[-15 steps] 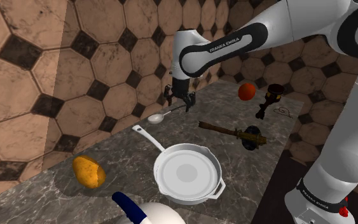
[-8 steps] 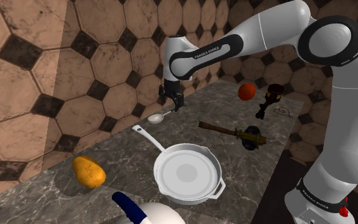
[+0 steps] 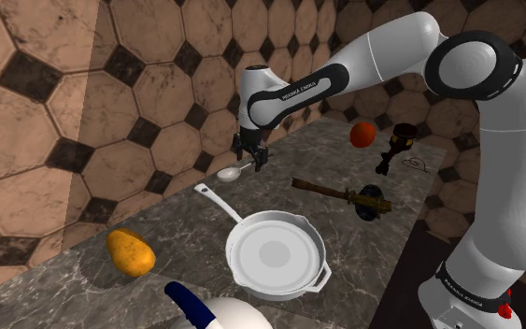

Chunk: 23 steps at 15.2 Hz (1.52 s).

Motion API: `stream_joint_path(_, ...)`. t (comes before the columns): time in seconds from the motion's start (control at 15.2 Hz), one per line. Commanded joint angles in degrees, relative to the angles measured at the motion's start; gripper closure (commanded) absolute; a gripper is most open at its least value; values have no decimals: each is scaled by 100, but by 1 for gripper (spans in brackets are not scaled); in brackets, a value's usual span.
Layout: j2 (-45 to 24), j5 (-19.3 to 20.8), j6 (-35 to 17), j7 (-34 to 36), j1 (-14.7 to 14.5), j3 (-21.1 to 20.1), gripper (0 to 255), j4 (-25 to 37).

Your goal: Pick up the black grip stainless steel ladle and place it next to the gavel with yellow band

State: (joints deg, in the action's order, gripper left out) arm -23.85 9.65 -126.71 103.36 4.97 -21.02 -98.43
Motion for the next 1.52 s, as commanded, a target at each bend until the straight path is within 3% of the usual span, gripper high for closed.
stream_joint_path(0.0,-9,4,-15,1,0,3,0,-3)
stream_joint_path(0.33,-8,4,-13,1,0,3,0,-2)
stream_joint_path(0.4,-8,4,-13,1,0,3,255,-2)
stream_joint_path(0.99,-9,4,-15,1,0,3,255,-3)
stream_joint_path(1.45,196,-101,438,-65,26,-48,255,258)
